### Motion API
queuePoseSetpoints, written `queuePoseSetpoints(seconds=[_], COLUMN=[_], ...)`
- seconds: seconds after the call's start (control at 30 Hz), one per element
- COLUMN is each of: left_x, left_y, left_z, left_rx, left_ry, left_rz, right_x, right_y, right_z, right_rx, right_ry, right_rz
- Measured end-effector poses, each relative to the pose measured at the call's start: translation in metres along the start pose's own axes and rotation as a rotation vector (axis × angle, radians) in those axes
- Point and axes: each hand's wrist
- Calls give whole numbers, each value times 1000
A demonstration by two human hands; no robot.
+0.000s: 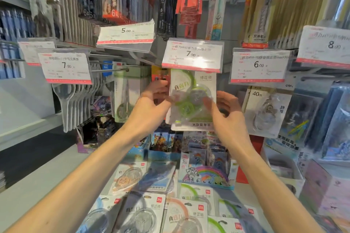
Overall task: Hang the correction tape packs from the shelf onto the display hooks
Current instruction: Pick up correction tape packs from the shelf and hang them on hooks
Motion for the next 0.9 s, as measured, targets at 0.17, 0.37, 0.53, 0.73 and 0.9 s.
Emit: queuePoseSetpoints(seconds=[0.17, 0.37, 0.53, 0.73, 0.9], left_x=[12, 15, 37, 44, 26], left_y=[-18, -34, -41, -44, -39], left_z=[23, 34, 43, 48, 38], left_rx=[-151, -222, -228, -118, -88], left_ry=[7, 42, 29, -9, 27], left_rz=[-20, -17, -67, -93, -75], right_x=[13, 32, 49, 55, 33], right_y=[8, 20, 26, 24, 24], right_z=[7, 9, 16, 17, -8], right_rx=[-3, 24, 55, 70, 122], right_ry=[-131, -73, -76, -87, -135], right_rz=[18, 24, 64, 143, 204])
Point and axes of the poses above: each hand's wrist, its own x-axis towards the middle knuckle, its own z-axis out of the palm, y = z × x, and after that the axes turned 13 degrees about z, right-handed
